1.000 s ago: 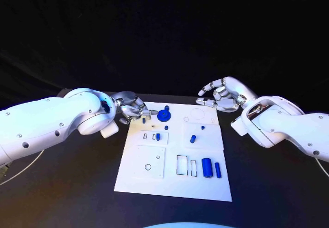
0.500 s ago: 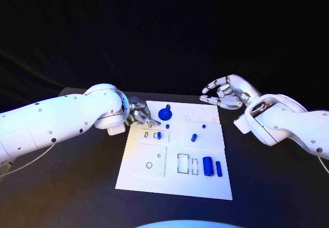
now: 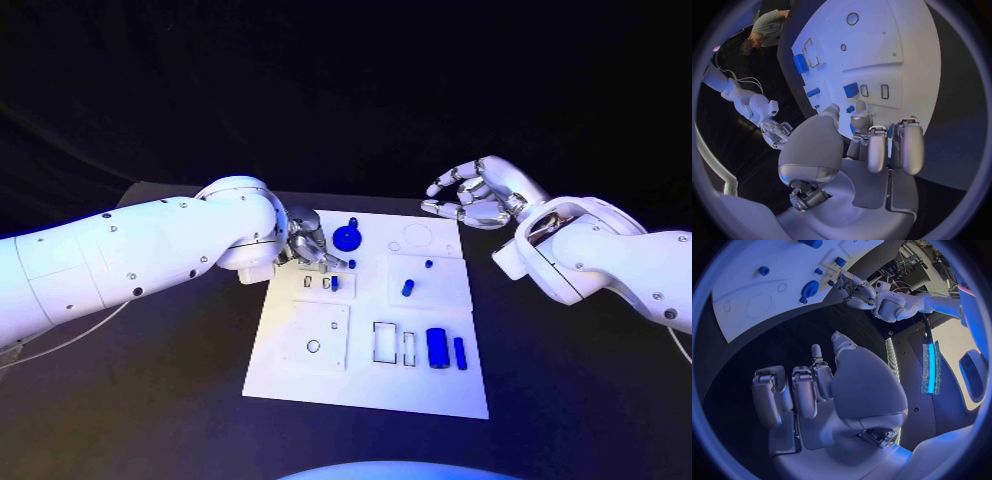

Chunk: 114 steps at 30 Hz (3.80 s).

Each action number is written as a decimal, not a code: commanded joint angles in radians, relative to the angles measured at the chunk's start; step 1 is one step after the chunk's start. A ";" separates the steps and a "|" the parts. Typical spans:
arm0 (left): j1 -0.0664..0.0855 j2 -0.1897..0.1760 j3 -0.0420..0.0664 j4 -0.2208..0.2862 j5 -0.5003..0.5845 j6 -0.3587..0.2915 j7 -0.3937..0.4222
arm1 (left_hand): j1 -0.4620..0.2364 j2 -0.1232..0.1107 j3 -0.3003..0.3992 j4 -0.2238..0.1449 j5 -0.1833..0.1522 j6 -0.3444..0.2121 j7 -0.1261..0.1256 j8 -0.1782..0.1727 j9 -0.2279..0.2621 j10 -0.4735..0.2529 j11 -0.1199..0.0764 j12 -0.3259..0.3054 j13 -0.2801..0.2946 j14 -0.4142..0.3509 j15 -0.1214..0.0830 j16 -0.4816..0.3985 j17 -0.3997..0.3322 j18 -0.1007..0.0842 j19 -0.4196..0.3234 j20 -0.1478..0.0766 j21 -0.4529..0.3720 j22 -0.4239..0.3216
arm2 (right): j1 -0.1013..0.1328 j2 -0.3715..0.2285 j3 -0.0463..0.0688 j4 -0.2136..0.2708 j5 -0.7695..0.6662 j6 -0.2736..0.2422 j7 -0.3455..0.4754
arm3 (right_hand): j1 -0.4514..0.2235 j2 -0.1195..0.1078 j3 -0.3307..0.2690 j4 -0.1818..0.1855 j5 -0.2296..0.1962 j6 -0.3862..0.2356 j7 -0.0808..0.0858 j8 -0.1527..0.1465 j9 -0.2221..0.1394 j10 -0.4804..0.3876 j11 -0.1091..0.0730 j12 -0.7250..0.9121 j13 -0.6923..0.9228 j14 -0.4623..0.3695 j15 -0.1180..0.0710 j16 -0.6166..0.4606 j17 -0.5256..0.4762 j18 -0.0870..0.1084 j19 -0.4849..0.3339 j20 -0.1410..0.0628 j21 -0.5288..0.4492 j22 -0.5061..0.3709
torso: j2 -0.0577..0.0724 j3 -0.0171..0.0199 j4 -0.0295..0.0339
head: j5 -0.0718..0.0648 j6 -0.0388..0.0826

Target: Assemble the parts on the task board

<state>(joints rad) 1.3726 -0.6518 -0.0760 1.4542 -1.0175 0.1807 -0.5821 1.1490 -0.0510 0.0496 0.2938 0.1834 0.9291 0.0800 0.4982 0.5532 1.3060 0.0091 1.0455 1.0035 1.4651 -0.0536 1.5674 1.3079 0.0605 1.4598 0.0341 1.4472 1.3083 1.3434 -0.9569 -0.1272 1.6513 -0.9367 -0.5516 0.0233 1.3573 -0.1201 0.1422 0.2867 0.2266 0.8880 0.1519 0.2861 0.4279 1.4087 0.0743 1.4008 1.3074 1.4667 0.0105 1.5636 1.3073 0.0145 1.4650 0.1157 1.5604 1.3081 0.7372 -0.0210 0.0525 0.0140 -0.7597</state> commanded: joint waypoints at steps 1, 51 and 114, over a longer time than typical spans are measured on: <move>0.002 0.010 -0.001 -0.005 0.001 0.033 -0.007 | -0.006 -0.002 -0.006 0.000 0.003 -0.007 0.003 0.005 0.003 -0.005 -0.002 0.008 0.003 0.106 -0.003 0.003 0.263 -0.010 0.011 0.001 0.004 0.006 | -0.001 0.003 0.000 -0.001 -0.008 0.018 -0.008 | -0.009 -0.002 0.006 0.003 0.003 0.000 0.000 0.006 0.001 -0.005 -0.003 -0.003 0.083 0.094 -0.008 -0.005 0.225 -0.010 0.096 -0.005 -0.004 0.253 | 0.001 0.0004 0.0000 | -0.001 -0.003; -0.007 0.053 -0.011 -0.043 0.012 0.110 -0.008 | 0.071 0.015 0.020 -0.002 0.015 -0.018 0.001 0.011 0.037 -0.011 -0.003 0.026 0.023 0.106 -0.003 0.003 0.263 -0.014 0.017 0.002 0.018 0.033 | -0.003 0.005 -0.001 -0.004 -0.009 0.021 -0.012 | -0.014 0.001 0.008 0.003 0.014 -0.002 -0.001 0.008 0.004 -0.005 -0.004 -0.003 0.083 0.094 -0.009 -0.007 0.221 -0.009 0.093 -0.006 -0.007 0.250 | 0.000 -0.0007 0.0021 | -0.008 -0.020; -0.041 -0.016 -0.012 0.035 -0.095 -0.112 0.014 | 0.052 -0.180 0.843 -0.227 0.143 -0.032 -0.016 0.139 0.255 0.029 -0.024 0.038 0.036 0.106 -0.020 0.003 0.263 -0.019 0.022 -0.011 0.035 0.070 | -0.003 -0.014 -0.002 0.006 -0.009 0.019 -0.014 | -0.015 0.001 0.015 0.003 0.037 -0.005 -0.001 0.011 0.010 -0.006 -0.004 -0.005 0.081 0.093 -0.010 -0.008 0.218 -0.009 0.092 -0.008 -0.010 0.249 | 0.000 0.0006 0.0068 | -0.004 -0.027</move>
<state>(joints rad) 1.3328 -0.6711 -0.0881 1.4884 -1.0651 0.0817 -0.5686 1.2075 -0.2318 0.6902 0.2635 0.3217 0.8906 0.0693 0.6311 0.7908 1.3299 -0.0143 1.0798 1.0395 1.4650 -0.0677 1.5672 1.3074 0.0609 1.4633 0.0305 1.4775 1.3074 1.3407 -0.9709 -0.1288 1.6558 -0.9373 -0.5425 0.0075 1.3489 -0.1199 0.1507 0.2895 0.2577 0.8880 0.1519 0.2939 0.4366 1.4086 0.0742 1.4009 1.3075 1.4630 0.0069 1.5597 1.3079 0.0144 1.4644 0.1164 1.5567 1.3076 0.7369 -0.0206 0.0593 0.0101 -0.7857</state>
